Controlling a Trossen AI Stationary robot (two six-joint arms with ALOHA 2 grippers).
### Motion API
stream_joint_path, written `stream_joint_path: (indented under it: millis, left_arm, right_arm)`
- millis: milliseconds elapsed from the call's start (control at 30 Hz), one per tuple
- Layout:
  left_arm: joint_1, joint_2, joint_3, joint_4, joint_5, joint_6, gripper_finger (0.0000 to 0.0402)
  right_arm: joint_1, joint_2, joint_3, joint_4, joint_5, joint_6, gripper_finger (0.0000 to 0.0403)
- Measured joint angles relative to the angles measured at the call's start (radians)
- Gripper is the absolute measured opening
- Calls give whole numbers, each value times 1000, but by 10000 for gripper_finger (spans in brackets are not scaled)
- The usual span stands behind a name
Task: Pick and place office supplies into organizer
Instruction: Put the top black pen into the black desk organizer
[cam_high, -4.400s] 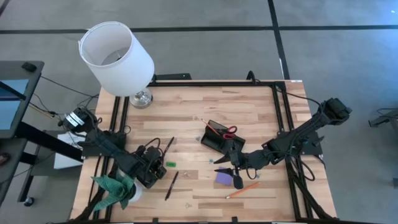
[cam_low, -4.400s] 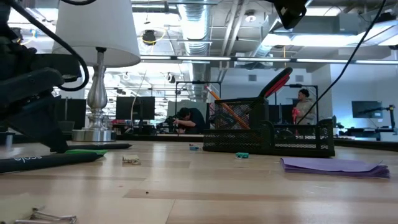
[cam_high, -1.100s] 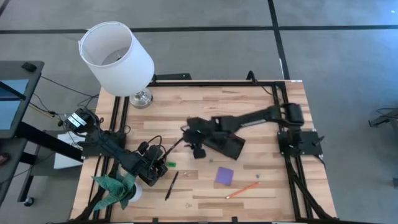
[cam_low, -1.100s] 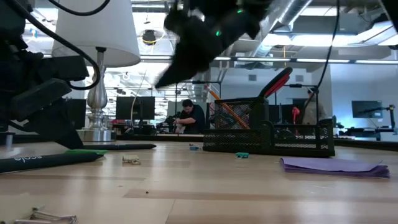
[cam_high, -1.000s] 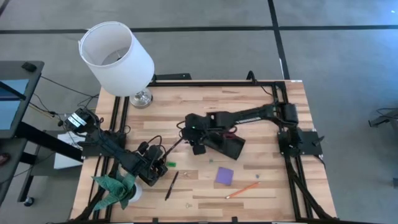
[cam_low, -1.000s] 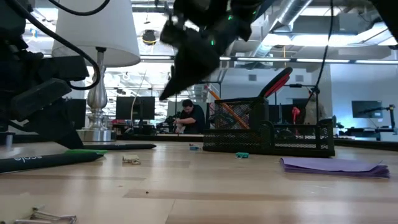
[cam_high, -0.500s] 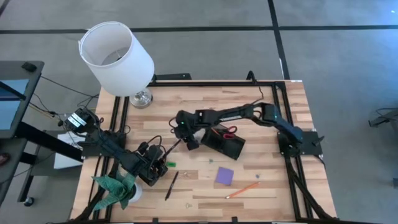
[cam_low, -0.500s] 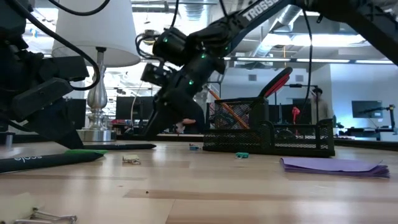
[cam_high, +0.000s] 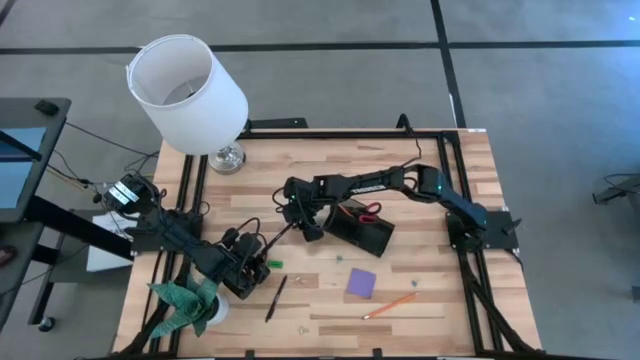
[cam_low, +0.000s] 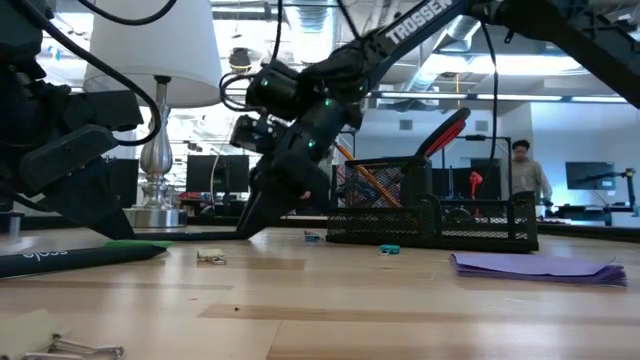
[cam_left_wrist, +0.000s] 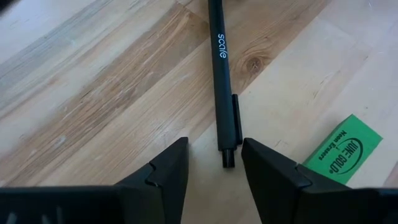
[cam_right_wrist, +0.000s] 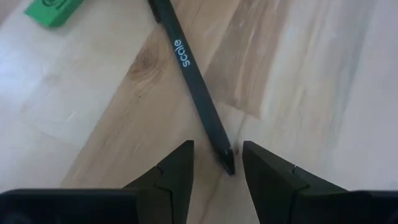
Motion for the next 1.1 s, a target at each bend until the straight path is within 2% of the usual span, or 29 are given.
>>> stream_joint_path:
  millis: [333, 533, 633, 800, 1000, 1100]
  left_arm:
    - [2, 0, -1, 7, -5, 0, 146]
    - [2, 0, -1, 7, 0, 0, 144]
    - [7, 0, 0, 9, 19, -1, 117]
    - [15, -1, 0, 2, 21, 2, 20]
    - [16, 0, 0, 2, 22, 6, 11]
    - [16, 0, 0, 6, 11, 8, 6]
  right_arm:
    - [6, 18, 2, 10, -2, 2, 131]
    - [6, 19, 2, 0, -3, 14, 94]
    - [6, 20, 2, 0, -2, 35, 64]
    - [9, 18, 0, 3, -3, 26, 14]
    - [11, 17, -1, 3, -2, 64, 35]
    - [19, 17, -1, 10, 3, 67, 33]
